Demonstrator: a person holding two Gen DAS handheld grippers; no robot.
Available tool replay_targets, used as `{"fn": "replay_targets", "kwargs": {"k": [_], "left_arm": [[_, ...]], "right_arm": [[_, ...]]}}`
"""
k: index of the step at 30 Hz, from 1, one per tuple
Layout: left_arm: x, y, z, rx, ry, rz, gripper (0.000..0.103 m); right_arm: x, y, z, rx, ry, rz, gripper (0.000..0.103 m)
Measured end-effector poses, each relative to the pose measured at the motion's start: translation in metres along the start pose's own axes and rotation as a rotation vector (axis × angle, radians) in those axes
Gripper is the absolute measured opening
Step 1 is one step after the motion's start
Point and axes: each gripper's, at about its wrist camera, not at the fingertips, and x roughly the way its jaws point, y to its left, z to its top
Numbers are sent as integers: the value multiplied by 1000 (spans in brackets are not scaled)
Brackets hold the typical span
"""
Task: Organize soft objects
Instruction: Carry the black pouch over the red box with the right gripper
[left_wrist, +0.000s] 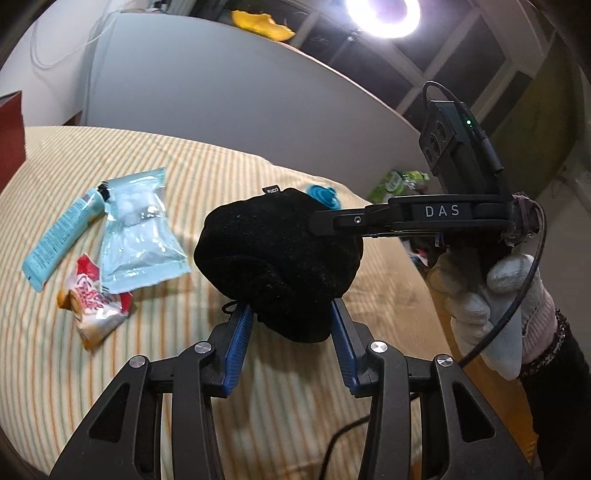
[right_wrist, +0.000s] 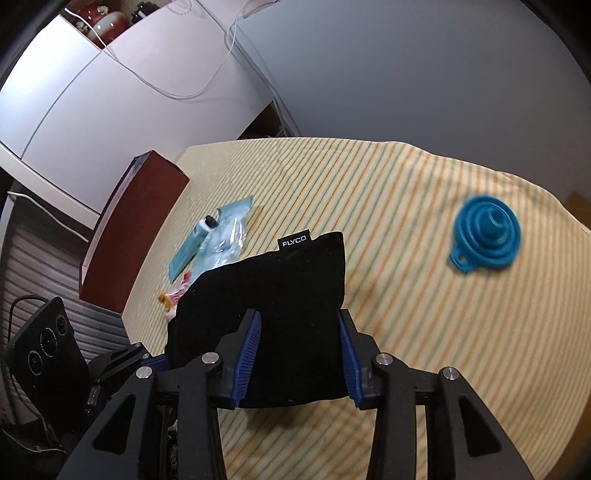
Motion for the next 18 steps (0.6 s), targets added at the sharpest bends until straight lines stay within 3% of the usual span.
{"fn": "replay_targets", "kwargs": {"k": [8, 18], "left_arm": [[-41, -9, -4, 28, -48, -32, 41], [-117, 15, 1, 43, -174, 24, 41]], "right_arm": [[-29, 33, -13, -29, -46, -24, 38], [-40, 117, 7, -141, -107, -1, 37]]}}
